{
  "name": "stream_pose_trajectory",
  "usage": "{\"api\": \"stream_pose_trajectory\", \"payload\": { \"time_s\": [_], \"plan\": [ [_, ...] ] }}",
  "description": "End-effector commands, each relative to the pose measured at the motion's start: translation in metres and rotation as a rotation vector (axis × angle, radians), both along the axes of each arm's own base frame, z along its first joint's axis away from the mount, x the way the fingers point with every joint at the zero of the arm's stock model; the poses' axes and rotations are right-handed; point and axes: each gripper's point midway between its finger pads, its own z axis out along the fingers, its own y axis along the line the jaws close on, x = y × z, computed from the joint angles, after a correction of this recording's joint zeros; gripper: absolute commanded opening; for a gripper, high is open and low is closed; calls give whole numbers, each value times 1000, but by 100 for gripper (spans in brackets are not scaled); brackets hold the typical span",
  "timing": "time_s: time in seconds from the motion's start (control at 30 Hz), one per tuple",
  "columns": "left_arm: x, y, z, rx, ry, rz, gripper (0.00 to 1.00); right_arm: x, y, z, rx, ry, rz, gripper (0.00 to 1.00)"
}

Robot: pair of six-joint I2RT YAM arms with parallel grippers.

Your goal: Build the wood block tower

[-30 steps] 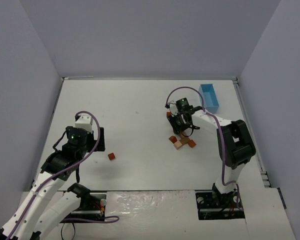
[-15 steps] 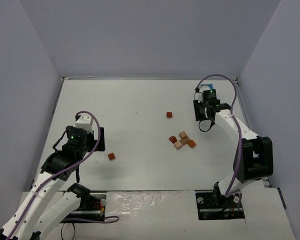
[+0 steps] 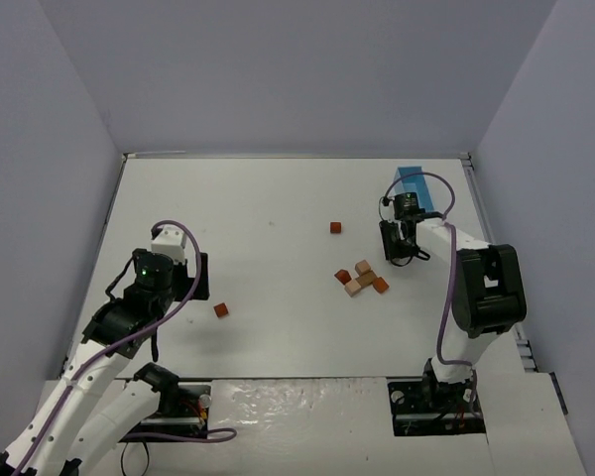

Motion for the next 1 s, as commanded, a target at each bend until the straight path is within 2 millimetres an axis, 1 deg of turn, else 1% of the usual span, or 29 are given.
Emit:
{"api": "stream_pose_trajectory", "payload": {
  "time_s": [0.0, 0.1, 0.2, 0.27, 0.47, 0.53, 0.67, 0.73, 0.8, 0.9, 0.97],
  "plan": [
    [11, -3, 18, -19, -69, -1, 97, 13, -1, 1, 30, -36, -24, 0],
    [11, -2, 17, -17, -68, 0, 97, 14, -1, -2, 37, -31, -31, 0],
    [12, -2, 18, -18, -72, 0, 97, 17, -1, 0, 40, -37, -40, 4],
    [12, -2, 17, -16, -69, 0, 97, 20, -2, 0, 36, -41, -45, 5],
    [12, -2, 17, -15, -68, -1, 97, 33, -2, 7, 48, -61, -54, 5],
    [12, -2, 17, -16, -69, 0, 97, 35, -2, 6, 49, -61, -56, 6],
    [12, -2, 18, -16, -72, 1, 97, 40, -1, 9, 50, -66, -51, 18],
    [12, -2, 18, -16, -71, 0, 97, 43, -1, 16, 53, -83, -50, 29],
    [12, -2, 17, -15, -68, 0, 97, 48, 0, 31, 54, -116, -50, 41],
    [13, -2, 17, -17, -68, -2, 97, 55, 1, 61, 59, -183, -51, 58],
    [12, -2, 17, -16, -67, -2, 97, 56, 3, 76, 56, -217, -44, 63]
  ]
}}
